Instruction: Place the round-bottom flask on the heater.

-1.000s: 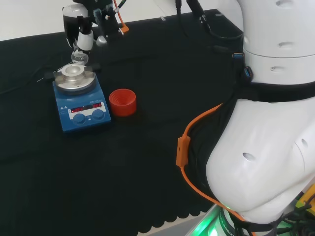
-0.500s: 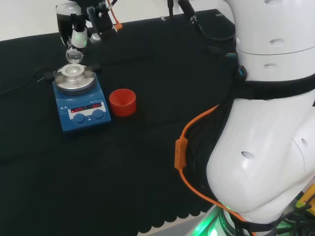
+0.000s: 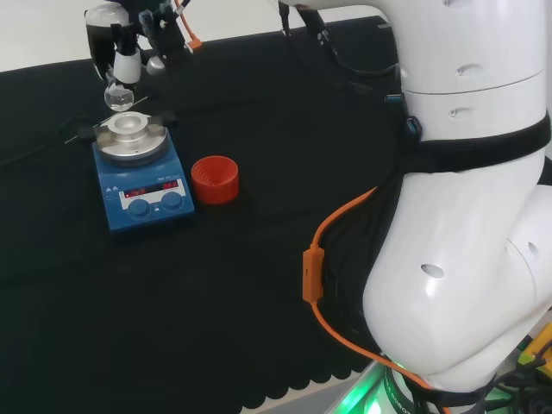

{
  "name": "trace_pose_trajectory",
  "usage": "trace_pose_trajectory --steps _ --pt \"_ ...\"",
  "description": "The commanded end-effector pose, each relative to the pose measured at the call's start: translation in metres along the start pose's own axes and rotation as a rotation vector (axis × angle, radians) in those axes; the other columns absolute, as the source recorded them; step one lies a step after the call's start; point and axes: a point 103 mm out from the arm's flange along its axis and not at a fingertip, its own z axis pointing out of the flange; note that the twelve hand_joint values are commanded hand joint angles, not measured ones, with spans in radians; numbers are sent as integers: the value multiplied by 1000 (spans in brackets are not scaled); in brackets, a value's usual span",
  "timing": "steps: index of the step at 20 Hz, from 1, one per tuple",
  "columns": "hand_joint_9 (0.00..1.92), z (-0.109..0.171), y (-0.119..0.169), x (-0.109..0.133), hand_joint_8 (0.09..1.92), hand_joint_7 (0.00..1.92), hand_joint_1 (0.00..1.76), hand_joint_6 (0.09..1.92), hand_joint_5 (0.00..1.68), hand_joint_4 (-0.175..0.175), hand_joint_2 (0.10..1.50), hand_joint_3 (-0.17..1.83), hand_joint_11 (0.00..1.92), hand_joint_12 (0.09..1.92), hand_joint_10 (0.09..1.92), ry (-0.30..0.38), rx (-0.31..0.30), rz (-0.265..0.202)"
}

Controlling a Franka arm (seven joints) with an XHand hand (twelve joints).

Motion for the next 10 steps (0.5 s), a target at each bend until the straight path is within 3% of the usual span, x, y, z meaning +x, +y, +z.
trace_pose_trajectory --steps 1,10 --pt "1727 0 15 8 566 1538 1343 572 1380 -175 353 1095 1616 859 343 -19 12 -34" --pt "1726 3 28 1 564 1539 1343 575 1377 -175 354 1094 1618 859 343 -16 17 -65"
